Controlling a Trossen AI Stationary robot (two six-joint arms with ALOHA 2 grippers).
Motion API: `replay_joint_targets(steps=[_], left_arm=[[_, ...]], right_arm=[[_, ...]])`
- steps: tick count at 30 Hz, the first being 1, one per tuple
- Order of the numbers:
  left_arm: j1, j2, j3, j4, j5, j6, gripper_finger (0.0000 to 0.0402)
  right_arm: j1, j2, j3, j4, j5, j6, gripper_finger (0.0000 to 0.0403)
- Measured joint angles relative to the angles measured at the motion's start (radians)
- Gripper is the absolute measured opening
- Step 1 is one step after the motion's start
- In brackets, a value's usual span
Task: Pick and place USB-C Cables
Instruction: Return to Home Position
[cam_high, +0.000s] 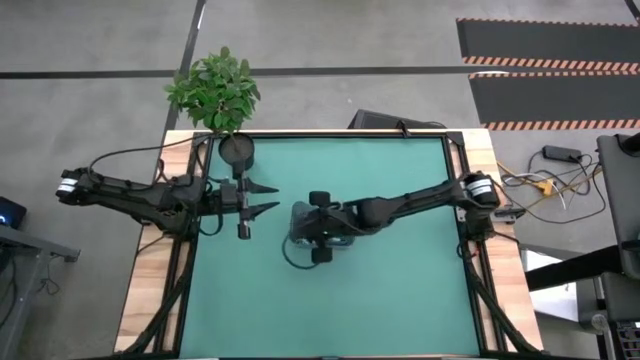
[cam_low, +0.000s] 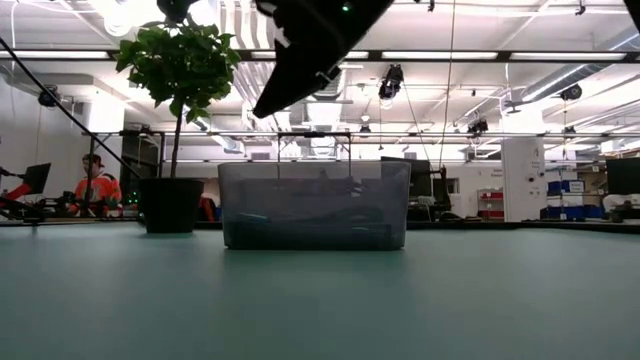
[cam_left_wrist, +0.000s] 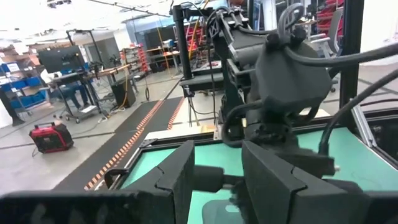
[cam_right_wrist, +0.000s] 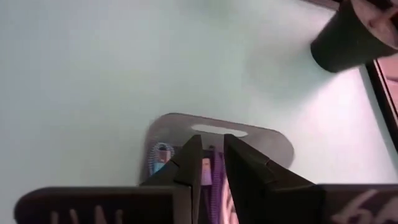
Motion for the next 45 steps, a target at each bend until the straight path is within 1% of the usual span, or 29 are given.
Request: replay_joint_targets(steps=[7, 13, 16, 20, 23, 28, 33, 38, 45], left_arm=[[0.0, -0.027, 0.0, -0.072, 0.0, -0.026, 0.0118], [-0.001, -0.073, -0.002, -0.181, 0.006, -0.031, 0.0118], [-0.002, -0.099, -0.014, -0.232, 0.053, -0.047, 0.0118], [-0.002, -0.148, -0.078, -0.234, 0.16, -0.053, 0.0118], [-0.002, -0.206, -0.136, -0.235, 0.214, -0.054, 0.0118], [-0.002, -0.323, -0.212, -0.23, 0.23, -0.08, 0.0118], [-0.002, -0.446, -0.292, -0.228, 0.315, -0.08, 0.0118], [-0.003, -0.58, -0.39, -0.211, 0.317, -0.08, 0.0118], [-0.002, -0.764, -0.489, -0.197, 0.317, -0.079, 0.0118]], right_arm=[[0.017, -0.127, -0.24, 0.222, 0.001, -0.028, 0.0054], [0.018, -0.319, -0.487, 0.364, 0.001, -0.042, 0.0054], [0.018, -0.444, -0.611, 0.415, 0.002, -0.052, 0.0054], [0.013, -0.624, -0.759, 0.467, 0.004, -0.054, 0.0054], [0.013, -0.767, -0.862, 0.495, 0.01, -0.053, 0.0054], [0.013, -0.988, -1.007, 0.513, 0.036, -0.035, 0.0054], [0.013, -1.198, -1.136, 0.515, 0.086, -0.048, 0.0054], [0.013, -1.394, -1.243, 0.513, 0.131, -0.093, 0.0054], [0.013, -1.669, -1.369, 0.502, 0.139, -0.148, 0.0054]])
